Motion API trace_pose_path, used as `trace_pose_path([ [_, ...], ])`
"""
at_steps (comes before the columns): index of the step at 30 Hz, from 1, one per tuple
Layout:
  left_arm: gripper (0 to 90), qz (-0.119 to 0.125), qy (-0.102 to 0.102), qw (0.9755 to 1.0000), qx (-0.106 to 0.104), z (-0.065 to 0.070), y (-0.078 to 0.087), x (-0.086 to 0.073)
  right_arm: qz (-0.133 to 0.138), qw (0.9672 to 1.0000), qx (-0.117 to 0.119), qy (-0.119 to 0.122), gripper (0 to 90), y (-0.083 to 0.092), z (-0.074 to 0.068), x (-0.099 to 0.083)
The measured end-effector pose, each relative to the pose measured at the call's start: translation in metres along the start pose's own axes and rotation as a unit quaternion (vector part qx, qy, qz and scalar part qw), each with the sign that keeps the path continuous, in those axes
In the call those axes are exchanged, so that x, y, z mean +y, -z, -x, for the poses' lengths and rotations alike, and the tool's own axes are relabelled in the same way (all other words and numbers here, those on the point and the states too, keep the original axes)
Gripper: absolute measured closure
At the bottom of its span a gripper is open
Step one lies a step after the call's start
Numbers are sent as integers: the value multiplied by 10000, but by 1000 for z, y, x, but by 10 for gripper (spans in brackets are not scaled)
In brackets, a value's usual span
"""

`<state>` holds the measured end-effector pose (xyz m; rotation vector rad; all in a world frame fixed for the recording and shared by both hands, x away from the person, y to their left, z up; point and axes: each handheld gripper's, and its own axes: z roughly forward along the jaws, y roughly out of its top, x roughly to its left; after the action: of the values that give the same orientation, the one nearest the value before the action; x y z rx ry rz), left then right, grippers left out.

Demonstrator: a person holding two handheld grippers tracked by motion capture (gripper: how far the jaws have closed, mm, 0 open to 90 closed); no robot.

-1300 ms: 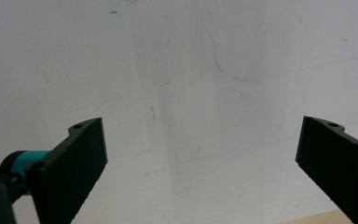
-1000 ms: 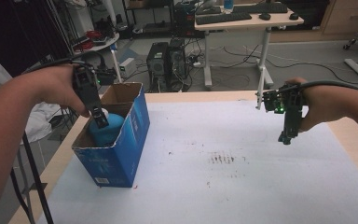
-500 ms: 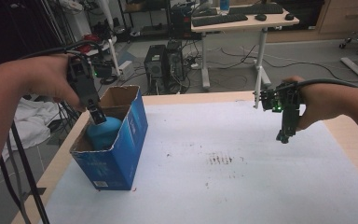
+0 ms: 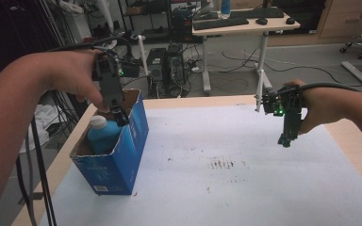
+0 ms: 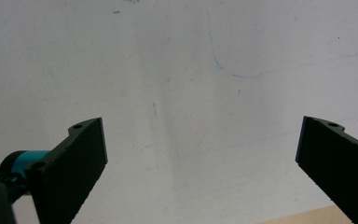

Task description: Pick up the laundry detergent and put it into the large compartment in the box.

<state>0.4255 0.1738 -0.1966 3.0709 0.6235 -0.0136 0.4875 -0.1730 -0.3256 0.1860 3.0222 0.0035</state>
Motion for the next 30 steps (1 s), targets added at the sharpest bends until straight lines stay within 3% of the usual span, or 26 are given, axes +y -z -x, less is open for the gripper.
trace_pose_path([
  [6, 30, -32, -448, 9990, -30, 11, -9, 26, 6, 10000, 10, 36, 9, -1, 0, 3],
  [14, 30, 51, -822, 9966, -38, 19, -23, 55, -18, 10000, 26, 28, 9, -3, 0, 5],
  [21, 30, -70, -993, 9949, -165, 24, -47, 72, -23, 10000, 11, 24, 9, -3, -1, 7],
  [30, 30, -96, -1024, 9945, -212, 23, -63, 78, -22, 10000, 20, 41, 9, -3, -2, 8],
])
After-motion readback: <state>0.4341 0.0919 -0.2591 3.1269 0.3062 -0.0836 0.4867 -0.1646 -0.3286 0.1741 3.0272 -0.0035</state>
